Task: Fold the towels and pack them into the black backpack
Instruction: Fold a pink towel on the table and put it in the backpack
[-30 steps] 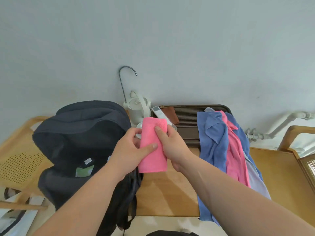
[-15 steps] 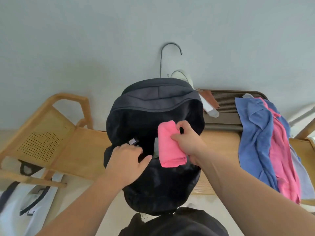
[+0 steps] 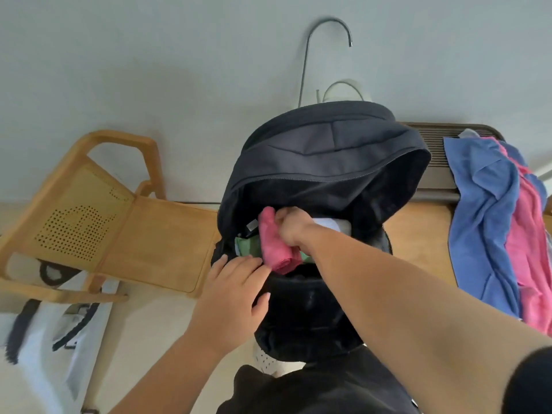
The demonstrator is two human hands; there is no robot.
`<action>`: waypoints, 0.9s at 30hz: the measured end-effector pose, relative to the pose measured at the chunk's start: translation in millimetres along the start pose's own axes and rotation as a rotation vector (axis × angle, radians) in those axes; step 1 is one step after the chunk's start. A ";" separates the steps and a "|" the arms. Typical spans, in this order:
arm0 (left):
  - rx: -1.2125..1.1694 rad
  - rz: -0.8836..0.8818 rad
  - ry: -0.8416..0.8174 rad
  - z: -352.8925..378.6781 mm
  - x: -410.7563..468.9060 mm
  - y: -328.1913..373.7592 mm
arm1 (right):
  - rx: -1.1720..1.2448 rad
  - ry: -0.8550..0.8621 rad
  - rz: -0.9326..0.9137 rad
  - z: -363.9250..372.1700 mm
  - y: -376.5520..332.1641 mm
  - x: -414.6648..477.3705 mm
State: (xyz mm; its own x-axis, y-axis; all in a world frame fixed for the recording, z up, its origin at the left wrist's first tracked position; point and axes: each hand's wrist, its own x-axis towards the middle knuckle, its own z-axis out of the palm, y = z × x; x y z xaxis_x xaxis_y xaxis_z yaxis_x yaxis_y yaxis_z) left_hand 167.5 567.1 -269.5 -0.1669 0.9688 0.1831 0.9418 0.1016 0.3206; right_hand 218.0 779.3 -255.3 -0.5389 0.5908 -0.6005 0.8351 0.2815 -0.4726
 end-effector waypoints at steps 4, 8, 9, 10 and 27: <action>-0.010 -0.061 -0.049 2.4 -15.3 -19.4 | 0.341 -0.016 -0.017 19.1 -3.5 17.9; -0.004 -0.084 -0.040 2.6 -23.5 -24.1 | 0.371 -0.127 -0.072 34.8 -6.0 31.1; 0.006 -0.080 -0.036 2.4 -23.7 -24.4 | 0.302 -0.153 -0.069 38.9 -2.7 33.6; 0.015 -0.076 -0.034 2.5 -23.8 -24.4 | 0.206 -0.183 -0.075 42.4 1.0 34.0; 0.031 -0.051 0.009 1.7 -14.1 -17.1 | -0.959 -0.195 -0.293 49.2 10.7 27.0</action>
State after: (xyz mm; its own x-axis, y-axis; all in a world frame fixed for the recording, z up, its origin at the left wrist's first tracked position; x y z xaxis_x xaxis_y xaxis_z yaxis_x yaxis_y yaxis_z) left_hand 154.2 552.0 -279.2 -0.2178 0.9600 0.1759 0.9404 0.1581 0.3012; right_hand 207.0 761.1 -308.3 -0.6736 0.2919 -0.6790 0.3578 0.9327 0.0459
